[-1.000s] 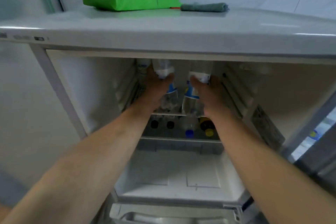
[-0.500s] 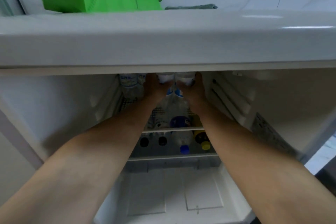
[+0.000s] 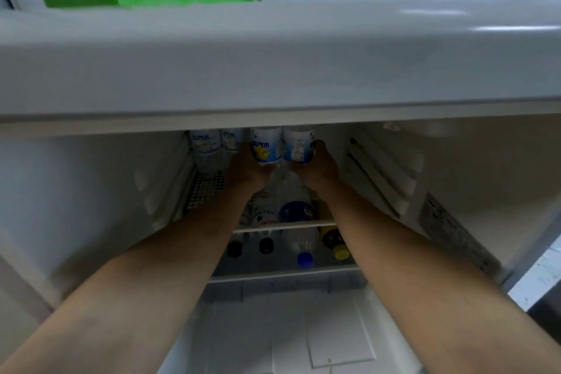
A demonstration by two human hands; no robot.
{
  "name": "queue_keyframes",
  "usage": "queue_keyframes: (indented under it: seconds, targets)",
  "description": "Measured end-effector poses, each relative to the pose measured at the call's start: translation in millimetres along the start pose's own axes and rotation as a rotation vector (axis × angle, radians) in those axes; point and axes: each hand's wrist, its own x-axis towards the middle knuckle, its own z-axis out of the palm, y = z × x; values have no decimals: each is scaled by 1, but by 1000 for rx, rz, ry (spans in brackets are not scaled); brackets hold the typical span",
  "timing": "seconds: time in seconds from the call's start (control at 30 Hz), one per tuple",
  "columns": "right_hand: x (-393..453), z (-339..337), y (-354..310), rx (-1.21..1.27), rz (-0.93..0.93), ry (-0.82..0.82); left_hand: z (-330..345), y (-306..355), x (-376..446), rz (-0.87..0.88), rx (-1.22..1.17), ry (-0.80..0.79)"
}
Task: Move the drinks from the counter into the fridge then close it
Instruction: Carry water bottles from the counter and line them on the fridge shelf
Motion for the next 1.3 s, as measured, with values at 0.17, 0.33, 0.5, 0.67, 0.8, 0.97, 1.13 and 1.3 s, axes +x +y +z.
queue_keyframes:
  seconds: [0.17, 0.33, 0.5, 0.67, 0.8, 0.97, 1.13, 1.3]
  targets:
    - [19, 12, -4, 12, 33, 3, 12, 2, 11, -7, -2, 45]
    - [33, 15, -10, -42, 73, -7, 17, 7, 27, -9, 86, 87]
    - [27, 13, -10, -151, 95, -94, 20, 3, 27, 15, 173, 142]
    - [3, 8, -12, -69, 78, -59, 14, -1, 30, -81, 303, 164]
    - [-4, 7, -15, -38, 67, -81, 18, -6, 40, -99, 291, 131]
    - [-12, 2, -9, -39, 87, -46, 26, -8, 39, -98, 321, 56]
    - [-35, -8, -6, 9, 95, 94, 12, 7, 17, -25, 366, 84]
    - [-81, -26, -18, 177, 70, 245, 13, 49, -37, 100, 150, 188]
